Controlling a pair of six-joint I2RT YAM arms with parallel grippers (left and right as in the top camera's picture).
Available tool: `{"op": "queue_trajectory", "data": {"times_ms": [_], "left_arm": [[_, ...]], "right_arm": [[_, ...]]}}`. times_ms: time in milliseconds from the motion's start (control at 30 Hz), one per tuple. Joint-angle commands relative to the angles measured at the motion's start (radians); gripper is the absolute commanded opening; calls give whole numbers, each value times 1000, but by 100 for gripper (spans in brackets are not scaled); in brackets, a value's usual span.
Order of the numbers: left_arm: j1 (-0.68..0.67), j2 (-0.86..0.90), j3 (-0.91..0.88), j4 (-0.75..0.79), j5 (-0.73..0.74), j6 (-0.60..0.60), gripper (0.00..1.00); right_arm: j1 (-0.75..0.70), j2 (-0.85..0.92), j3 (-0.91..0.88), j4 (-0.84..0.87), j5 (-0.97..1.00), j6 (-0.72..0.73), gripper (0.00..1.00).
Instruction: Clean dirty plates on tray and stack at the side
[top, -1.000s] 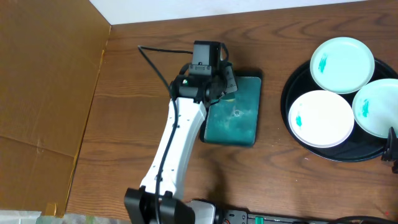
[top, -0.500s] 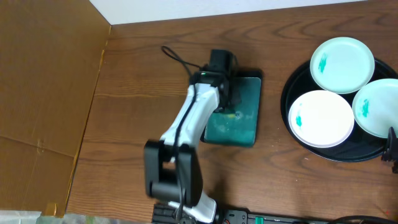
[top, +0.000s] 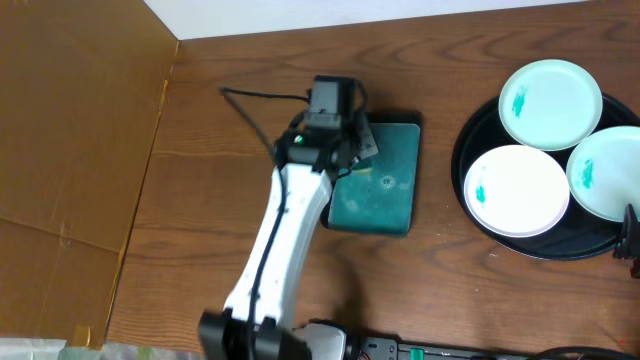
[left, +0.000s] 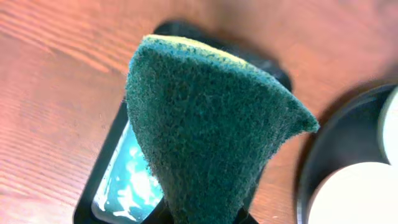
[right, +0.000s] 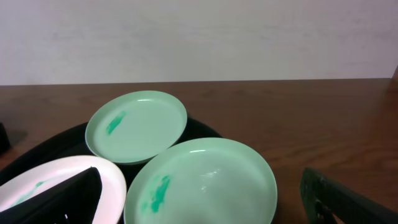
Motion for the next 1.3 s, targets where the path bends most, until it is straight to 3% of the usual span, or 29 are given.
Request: {"op": "queue_trajectory", "data": {"times_ms": [0, 300, 467, 800, 1067, 1267], "left_arm": [[2, 23, -18, 6, -10, -9, 7], [3, 243, -130, 100, -9, -8, 7], [3, 203, -84, 66, -9, -8, 7], [2, -38, -43, 47, 5, -9, 7], [2, 125, -187, 158, 6, -10, 7], [2, 172, -160, 136, 10, -9, 7]], "right_arm": [[-6, -3, -4, -1, 2, -12, 99], [-6, -3, -4, -1, 2, -12, 99], [-6, -3, -4, -1, 2, -12, 99], [-6, -3, -4, -1, 2, -12, 99], [-6, -3, -4, -1, 2, -12, 99], [-6, -3, -4, -1, 2, -12, 99]]}}
